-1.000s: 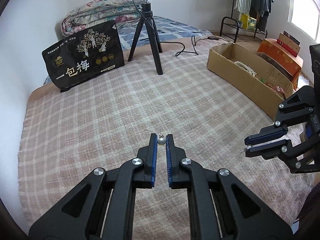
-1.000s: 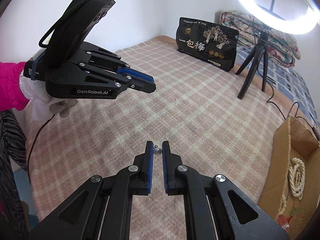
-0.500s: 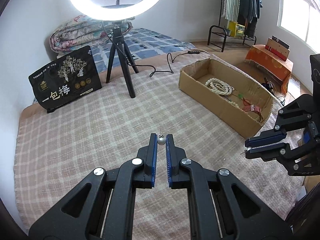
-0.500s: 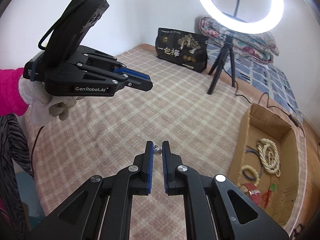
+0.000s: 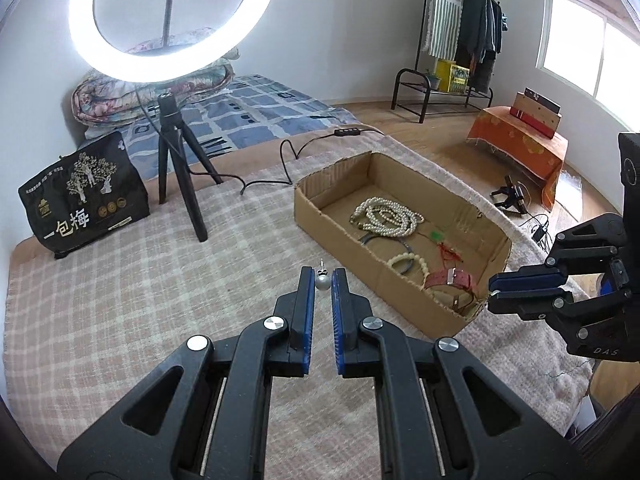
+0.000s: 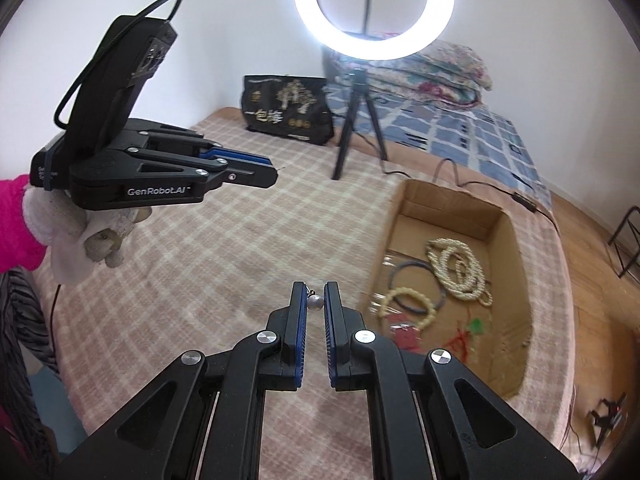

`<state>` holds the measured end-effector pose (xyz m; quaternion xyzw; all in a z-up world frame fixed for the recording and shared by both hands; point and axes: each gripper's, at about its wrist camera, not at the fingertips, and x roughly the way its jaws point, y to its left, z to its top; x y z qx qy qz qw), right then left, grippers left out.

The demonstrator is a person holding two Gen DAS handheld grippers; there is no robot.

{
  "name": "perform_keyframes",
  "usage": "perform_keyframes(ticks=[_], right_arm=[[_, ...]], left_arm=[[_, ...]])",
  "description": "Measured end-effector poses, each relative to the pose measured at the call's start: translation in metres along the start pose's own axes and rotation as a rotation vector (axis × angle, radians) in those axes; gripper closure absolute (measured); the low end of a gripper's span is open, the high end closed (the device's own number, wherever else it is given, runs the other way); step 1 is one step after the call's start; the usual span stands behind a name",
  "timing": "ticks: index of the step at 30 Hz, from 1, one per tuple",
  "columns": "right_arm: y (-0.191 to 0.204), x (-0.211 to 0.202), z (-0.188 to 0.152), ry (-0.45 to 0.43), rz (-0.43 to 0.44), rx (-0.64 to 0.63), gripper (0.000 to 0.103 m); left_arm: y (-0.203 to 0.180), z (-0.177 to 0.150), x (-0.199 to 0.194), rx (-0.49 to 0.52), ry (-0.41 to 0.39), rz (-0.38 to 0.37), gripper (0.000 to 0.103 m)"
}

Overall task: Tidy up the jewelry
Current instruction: 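Carry the earring with the left tool while the right tool carries its earring over the box, then open the left tool to drop its earring while the right tool releases the other earring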

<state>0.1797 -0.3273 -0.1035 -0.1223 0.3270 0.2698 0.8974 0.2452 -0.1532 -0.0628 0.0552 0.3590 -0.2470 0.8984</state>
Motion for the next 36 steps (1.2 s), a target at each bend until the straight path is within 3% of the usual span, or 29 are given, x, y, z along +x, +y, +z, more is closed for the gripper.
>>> perform_keyframes(ticks=[17,36], right_arm=[[-0.063,-0.008,-0.015,0.021,-0.170,0.212,0.096],[-0.088,0.005,-0.019,0.028,-0.186,0.248,0.096]], left_arm=[[-0.037,0.048,0.058,-0.024,-0.006,-0.011,0.096],[-0.050,0.071,0.104,-0.056,0.027,0.005,0.096]])
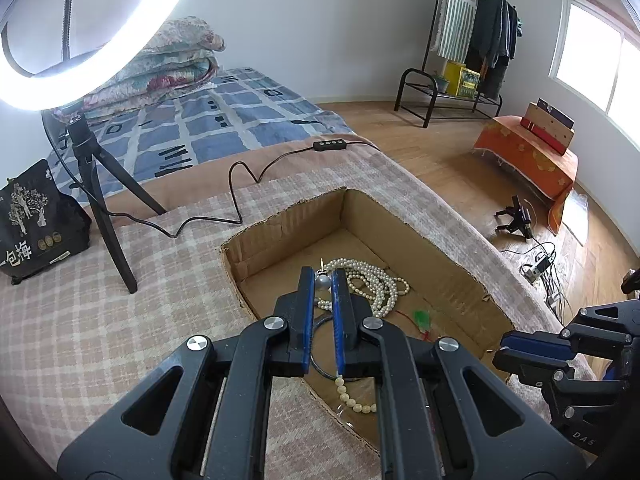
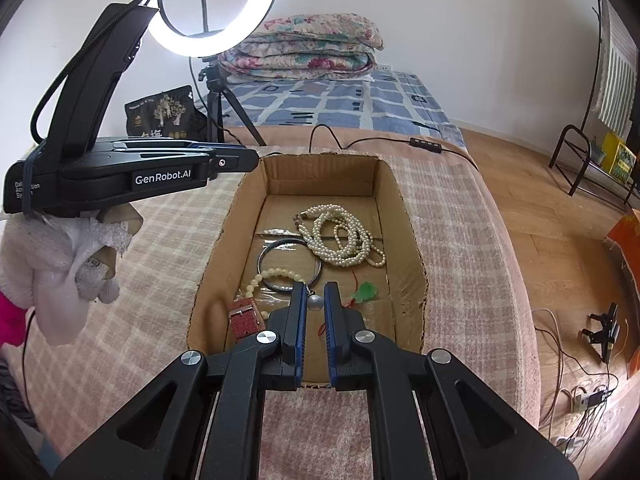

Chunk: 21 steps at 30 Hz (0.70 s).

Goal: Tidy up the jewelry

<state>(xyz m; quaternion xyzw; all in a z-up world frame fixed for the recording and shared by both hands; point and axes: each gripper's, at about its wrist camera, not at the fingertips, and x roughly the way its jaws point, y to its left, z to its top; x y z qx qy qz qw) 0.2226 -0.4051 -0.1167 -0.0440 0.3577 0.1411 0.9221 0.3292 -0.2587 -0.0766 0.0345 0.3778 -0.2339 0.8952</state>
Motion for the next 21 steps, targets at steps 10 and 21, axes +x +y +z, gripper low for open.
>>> perform_keyframes(ticks=[10,21], right_arm=[[-0.0002,0.0036,0.0016,0.000,0.002,-0.005,0.096],[0.0076,0.0027,0.0012,-0.013,-0.013,-0.035,0.057]], left_arm=[[-0.0003,0.0012,0.0006,0.005,0.000,-0.004,0.096],[-0.0072,0.0077,-0.0012,0.004,-0.035,0.017,0.055]])
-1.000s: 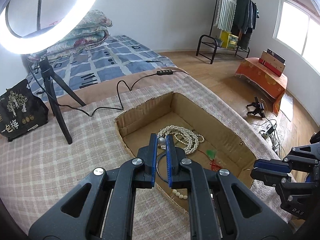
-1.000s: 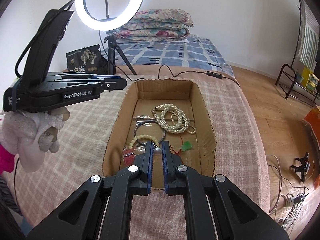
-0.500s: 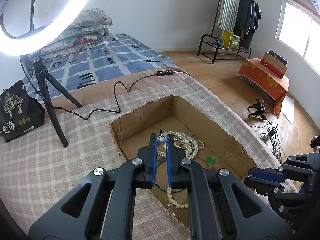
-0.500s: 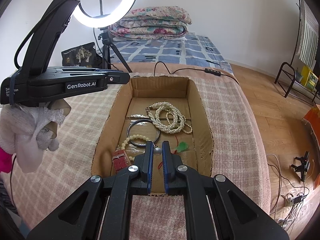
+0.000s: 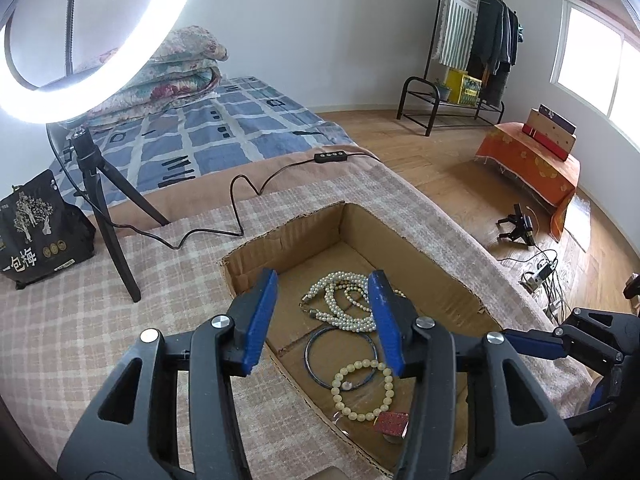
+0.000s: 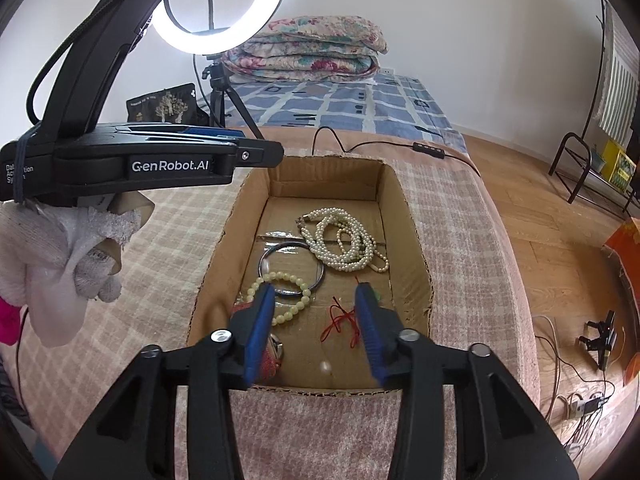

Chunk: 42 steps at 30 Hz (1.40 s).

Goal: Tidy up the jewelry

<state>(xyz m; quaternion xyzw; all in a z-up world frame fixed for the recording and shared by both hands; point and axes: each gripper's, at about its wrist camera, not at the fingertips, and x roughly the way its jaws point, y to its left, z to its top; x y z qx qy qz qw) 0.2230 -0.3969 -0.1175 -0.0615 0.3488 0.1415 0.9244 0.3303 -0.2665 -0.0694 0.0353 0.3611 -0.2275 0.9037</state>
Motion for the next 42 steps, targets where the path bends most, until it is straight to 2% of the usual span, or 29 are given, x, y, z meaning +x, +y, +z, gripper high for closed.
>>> perform_keyframes(ticks=[1,2,3,4,6,11,18,25,38,42], right_arm=[[0.001,0.000,0.000,0.000,-0.002,-0.004,0.055],[0.002,0.000,0.000,-0.002,-0.007,-0.008,0.047],[0.002,0.000,0.000,-0.005,-0.010,-0.009,0.041],[0.003,-0.001,0.000,-0.010,-0.012,-0.011,0.039],[0.005,-0.001,0.000,-0.012,-0.016,-0.016,0.036],[0.009,-0.001,0.001,-0.005,-0.060,-0.032,0.025],[0.013,-0.007,0.003,-0.001,-0.115,-0.023,0.024],[0.019,-0.022,0.010,-0.021,-0.160,0.002,0.023],[0.043,-0.058,0.023,-0.069,-0.248,0.035,0.023],[0.050,-0.073,0.025,-0.088,-0.261,0.067,0.022]], left_arm=[[0.000,0.000,0.000,0.001,0.002,0.001,0.054],[0.000,0.000,0.000,0.001,0.002,0.003,0.053],[0.000,0.001,-0.001,0.000,0.001,0.005,0.047],[0.001,0.000,-0.002,-0.004,-0.004,0.007,0.039],[0.003,0.000,-0.006,-0.012,-0.018,0.011,0.033],[0.004,-0.001,-0.012,-0.011,-0.015,0.024,0.031],[0.012,0.001,-0.026,-0.042,-0.024,0.030,0.025],[0.018,0.004,-0.051,-0.043,-0.049,0.045,0.024],[0.036,0.001,-0.120,-0.070,-0.107,0.073,0.024],[0.039,-0.003,-0.146,-0.069,-0.132,0.084,0.017]])
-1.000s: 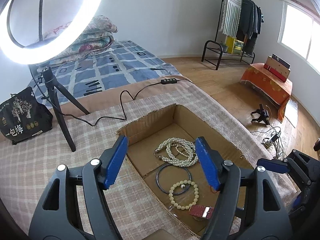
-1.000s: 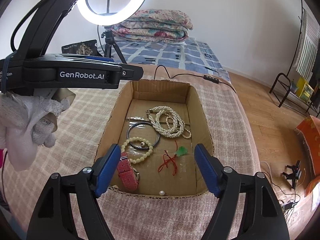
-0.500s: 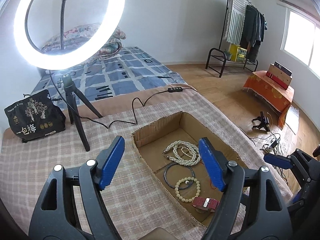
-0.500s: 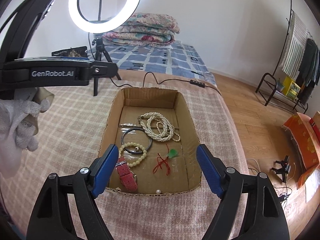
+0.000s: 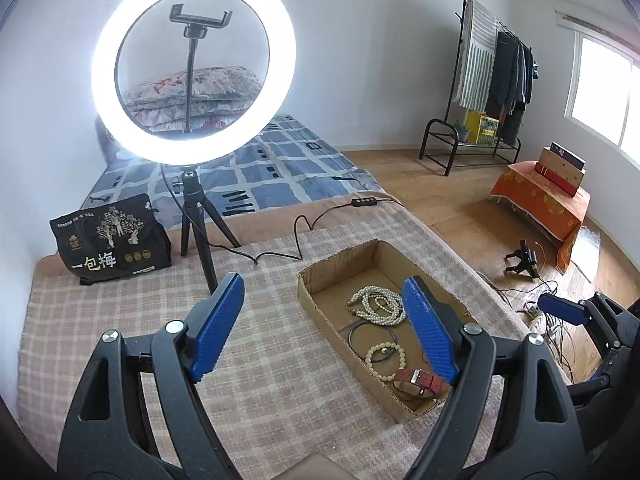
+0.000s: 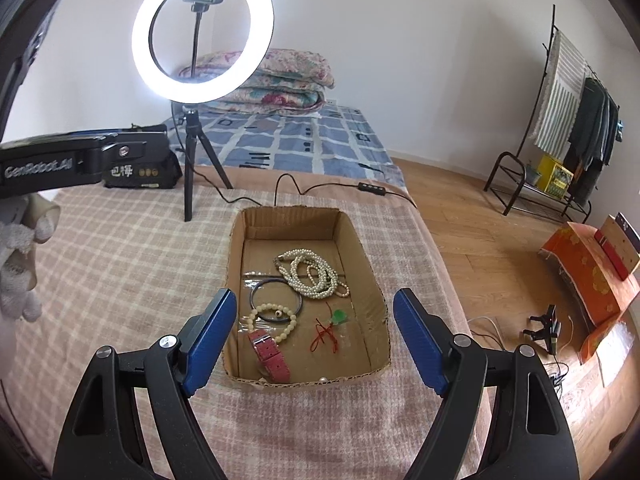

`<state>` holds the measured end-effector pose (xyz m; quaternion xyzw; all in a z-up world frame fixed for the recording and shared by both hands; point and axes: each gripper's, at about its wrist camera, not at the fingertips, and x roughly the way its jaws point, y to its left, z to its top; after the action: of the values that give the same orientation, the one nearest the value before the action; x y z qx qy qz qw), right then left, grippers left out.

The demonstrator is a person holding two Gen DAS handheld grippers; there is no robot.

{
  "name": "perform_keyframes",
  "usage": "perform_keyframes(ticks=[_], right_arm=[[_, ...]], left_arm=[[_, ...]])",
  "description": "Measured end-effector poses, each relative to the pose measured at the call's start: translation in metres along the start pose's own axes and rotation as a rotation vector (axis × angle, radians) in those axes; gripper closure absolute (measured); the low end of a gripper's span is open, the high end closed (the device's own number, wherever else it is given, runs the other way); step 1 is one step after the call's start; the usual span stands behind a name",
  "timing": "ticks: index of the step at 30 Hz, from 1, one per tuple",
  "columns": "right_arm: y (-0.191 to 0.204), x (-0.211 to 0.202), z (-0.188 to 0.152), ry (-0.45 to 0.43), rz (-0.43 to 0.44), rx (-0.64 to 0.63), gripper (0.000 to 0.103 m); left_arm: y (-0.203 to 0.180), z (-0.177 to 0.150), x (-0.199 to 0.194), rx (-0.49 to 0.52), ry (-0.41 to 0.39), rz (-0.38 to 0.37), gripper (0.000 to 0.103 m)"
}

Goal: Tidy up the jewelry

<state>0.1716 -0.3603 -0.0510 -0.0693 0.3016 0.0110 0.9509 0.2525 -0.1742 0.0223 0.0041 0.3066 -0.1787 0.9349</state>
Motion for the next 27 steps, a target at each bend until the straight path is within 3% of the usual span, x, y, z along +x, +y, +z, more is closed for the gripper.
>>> perform_keyframes(ticks=[13,19,27], right_arm=[[0.007,-0.047,0.000,-0.053,-0.072,0.065,0.022],[0.013,-0.065,-0.003,-0.088,-0.099,0.074,0.022],[0.016,-0.079,-0.006,-0.124,-0.122,0.093,0.022]], left_arm=[[0.021,-0.026,-0.079,0.001,-0.021,-0.021,0.017],[0.025,-0.047,-0.111,0.004,-0.052,0.000,0.007],[0.022,-0.070,-0.132,0.047,-0.056,0.026,0.007]])
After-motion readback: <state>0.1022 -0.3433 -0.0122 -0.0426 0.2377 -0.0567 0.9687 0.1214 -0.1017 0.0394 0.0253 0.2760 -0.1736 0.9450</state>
